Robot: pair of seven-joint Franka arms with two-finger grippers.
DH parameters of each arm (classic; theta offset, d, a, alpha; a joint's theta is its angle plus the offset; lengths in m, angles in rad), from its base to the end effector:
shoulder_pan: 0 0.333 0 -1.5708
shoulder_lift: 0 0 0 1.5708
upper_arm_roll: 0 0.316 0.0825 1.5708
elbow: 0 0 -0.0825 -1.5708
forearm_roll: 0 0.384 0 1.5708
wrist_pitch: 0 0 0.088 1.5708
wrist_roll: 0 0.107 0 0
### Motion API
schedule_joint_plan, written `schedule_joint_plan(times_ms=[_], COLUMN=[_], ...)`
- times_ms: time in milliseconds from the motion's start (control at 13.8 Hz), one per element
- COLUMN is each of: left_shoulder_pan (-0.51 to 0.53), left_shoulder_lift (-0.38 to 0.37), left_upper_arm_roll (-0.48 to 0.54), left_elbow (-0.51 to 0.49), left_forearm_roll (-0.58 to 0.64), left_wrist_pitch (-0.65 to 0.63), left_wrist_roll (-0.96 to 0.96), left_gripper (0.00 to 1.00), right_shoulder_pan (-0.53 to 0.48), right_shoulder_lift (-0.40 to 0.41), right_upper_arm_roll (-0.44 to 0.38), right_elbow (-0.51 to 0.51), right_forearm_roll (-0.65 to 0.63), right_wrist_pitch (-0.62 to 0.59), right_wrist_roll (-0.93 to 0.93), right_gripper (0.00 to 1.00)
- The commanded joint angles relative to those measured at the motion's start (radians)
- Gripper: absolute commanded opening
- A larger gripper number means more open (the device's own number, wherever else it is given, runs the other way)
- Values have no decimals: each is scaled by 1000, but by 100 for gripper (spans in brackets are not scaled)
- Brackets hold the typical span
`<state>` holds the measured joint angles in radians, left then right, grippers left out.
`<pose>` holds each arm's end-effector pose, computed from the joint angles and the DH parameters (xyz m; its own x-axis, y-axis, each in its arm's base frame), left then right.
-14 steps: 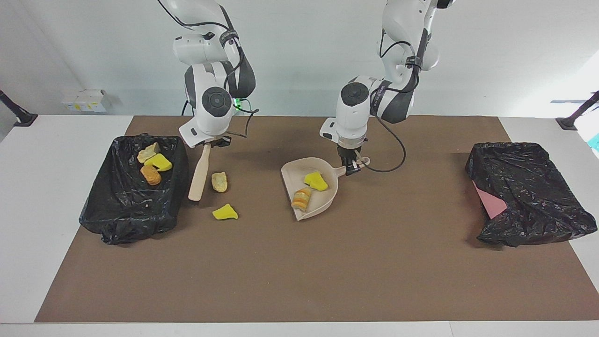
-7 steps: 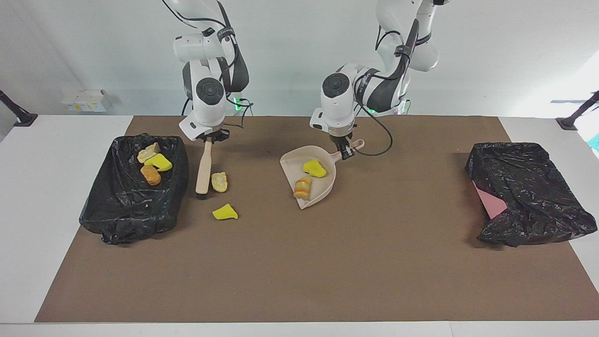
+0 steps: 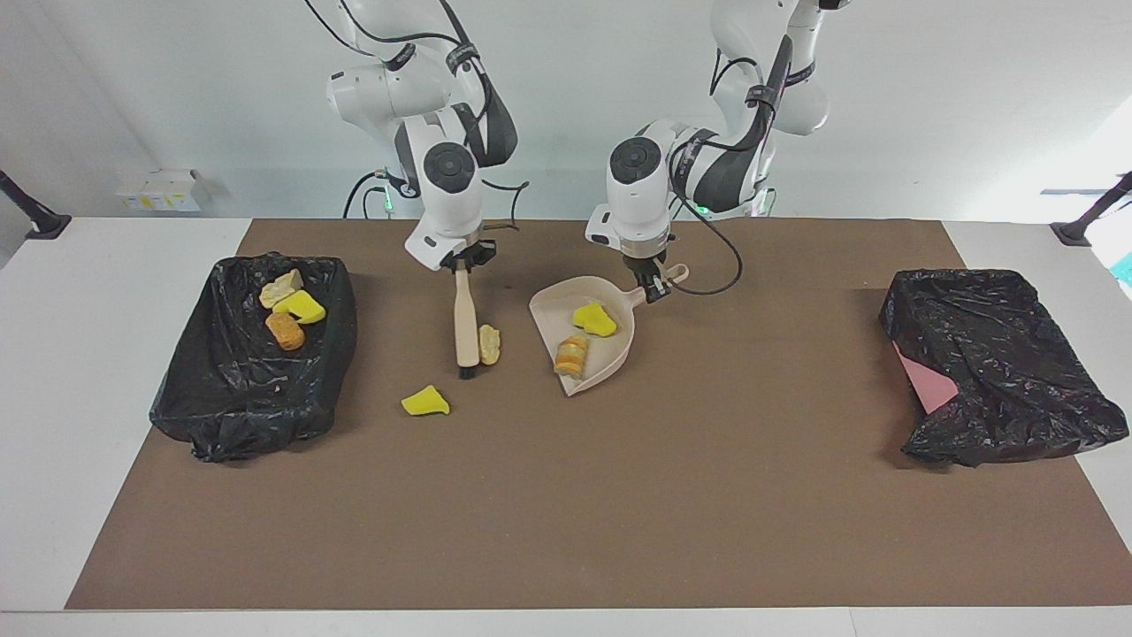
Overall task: Sweep and dump trash in bin
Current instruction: 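Sweep the pieces into the dustpan with the right gripper's brush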
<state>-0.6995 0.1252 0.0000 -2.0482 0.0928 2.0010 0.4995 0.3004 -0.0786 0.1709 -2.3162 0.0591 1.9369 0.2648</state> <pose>0.4267 -0.3517 0.3663 0.3129 -0.9309 -0.1885 -0.9468 -0.3214 0.0159 0.4104 0.2137 0.3531 0.9420 0.1589 -0.2957 0.1802 -0.9826 0.0460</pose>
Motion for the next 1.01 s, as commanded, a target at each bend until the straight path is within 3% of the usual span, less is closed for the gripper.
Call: schedule_joint_plan(times_ms=[0, 361, 651, 940], left_shoulder_pan=[-14, 9, 44, 69], left_shoulder_lift=[34, 63, 65, 56], left_upper_arm_roll=[11, 11, 12, 21], left_elbow=[-1, 6, 17, 54], left_forearm_roll=[21, 19, 21, 21], left_wrist_pitch=[77, 180, 177, 79], left_wrist_roll=[-15, -6, -6, 4], left_gripper=[0, 0, 0, 0], right_shoulder_pan=[66, 137, 39, -97], right_shoulder_lift=[10, 13, 63, 135], right_upper_arm_roll=[2, 2, -5, -5], right_elbow=[27, 95, 213, 287], right_forearm_roll=[99, 130, 84, -125], right_wrist_pitch=[10, -32, -96, -108], right_wrist_roll=[-22, 22, 22, -44], right_gripper=[0, 0, 0, 0])
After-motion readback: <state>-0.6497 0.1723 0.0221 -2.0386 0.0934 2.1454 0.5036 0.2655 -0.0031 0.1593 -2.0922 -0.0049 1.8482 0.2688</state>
